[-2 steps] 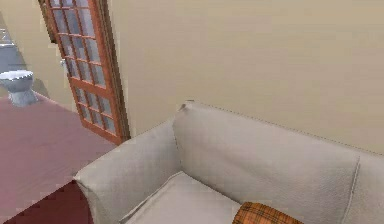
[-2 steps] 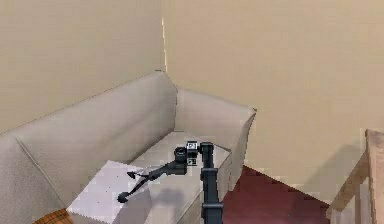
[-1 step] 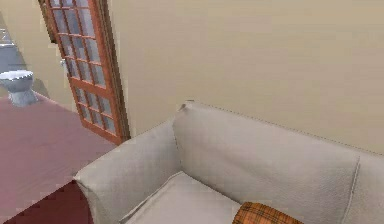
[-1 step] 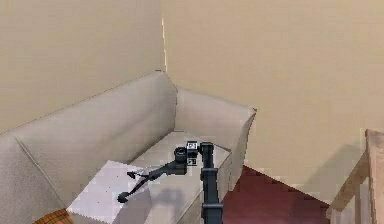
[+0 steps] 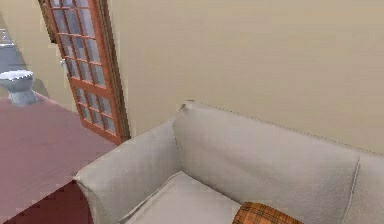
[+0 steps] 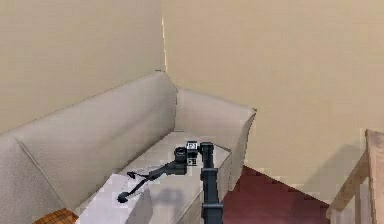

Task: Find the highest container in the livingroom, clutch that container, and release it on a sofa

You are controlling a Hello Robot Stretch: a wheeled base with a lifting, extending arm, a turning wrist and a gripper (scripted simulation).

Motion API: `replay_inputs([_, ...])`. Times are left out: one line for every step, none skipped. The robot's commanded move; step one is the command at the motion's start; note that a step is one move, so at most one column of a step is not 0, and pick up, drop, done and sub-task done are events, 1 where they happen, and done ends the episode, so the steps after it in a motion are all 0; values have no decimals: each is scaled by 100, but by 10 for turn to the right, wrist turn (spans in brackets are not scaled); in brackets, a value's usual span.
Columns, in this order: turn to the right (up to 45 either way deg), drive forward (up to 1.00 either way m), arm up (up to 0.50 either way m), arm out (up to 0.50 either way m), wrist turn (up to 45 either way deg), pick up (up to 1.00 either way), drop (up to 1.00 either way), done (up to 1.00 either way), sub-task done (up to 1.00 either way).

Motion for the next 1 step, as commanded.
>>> replay_inputs([0, 0, 10, 0, 0, 0, 0, 0, 0])
